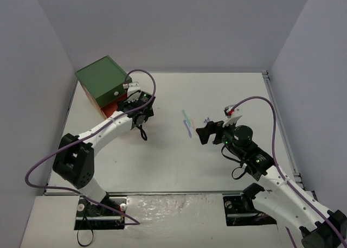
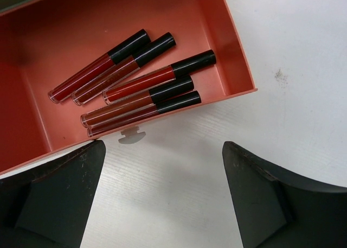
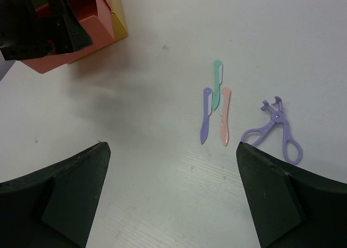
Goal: Organize the makeup
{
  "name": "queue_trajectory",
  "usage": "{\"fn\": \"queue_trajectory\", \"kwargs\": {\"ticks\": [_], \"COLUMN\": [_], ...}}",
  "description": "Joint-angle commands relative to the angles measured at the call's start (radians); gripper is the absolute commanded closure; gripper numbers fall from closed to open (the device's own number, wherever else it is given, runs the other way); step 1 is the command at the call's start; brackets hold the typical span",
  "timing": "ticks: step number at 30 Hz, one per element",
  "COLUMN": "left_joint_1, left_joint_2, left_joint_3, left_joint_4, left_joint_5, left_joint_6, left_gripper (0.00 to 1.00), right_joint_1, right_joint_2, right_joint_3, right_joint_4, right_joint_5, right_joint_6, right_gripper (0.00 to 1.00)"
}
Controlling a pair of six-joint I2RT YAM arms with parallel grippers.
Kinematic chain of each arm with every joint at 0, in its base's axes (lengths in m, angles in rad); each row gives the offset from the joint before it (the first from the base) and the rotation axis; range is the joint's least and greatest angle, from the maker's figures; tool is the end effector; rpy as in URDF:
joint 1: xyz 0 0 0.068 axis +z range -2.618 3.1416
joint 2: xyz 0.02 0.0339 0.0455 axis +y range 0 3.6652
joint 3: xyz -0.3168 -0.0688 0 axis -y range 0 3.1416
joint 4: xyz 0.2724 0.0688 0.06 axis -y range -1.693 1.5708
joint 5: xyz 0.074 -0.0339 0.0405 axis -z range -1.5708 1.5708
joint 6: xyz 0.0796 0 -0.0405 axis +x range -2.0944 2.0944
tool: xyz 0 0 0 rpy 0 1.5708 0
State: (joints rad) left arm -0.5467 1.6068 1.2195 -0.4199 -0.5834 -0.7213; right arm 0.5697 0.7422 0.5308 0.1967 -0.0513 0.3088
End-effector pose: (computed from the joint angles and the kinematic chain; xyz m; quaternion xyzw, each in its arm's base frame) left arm 0.3674 -0.1723 0.2813 -0.1842 0.8761 0.0036 0.4456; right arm 0.1821 0.1215 0.3269 -0.1105 0.7037 0.3149 0.6273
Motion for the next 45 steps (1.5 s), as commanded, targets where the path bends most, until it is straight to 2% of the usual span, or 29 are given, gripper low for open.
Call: {"fn": "queue_trajectory", "kwargs": {"ticks": [1, 24, 45], "left_joint_1": [0.03, 0.142, 0.173], "left_joint_2": [-0.005, 0.092, 0.117], "left_joint_3": [0.064, 0.091, 0.08], "left_joint_4": [0.092, 0.321, 0.38], "left_joint_5": [-0.062, -0.053, -0.055], "left_joint_6": [0.044, 0.287, 0.393], "left_gripper": [0.13, 0.13, 0.13], "right_joint_1": [-0.005, -0.007, -0.008], "right_joint_2": [-0.006, 0.003, 0.011], "right_joint_3": [0.0, -0.008, -0.008], "right_joint_4": [0.062, 0.062, 0.064], "right_joint_5": [0.016, 0.016, 0.007], "right_joint_6": [-0.013, -0.016, -0.017], "right_gripper": [0.0, 0.0, 0.0]}}
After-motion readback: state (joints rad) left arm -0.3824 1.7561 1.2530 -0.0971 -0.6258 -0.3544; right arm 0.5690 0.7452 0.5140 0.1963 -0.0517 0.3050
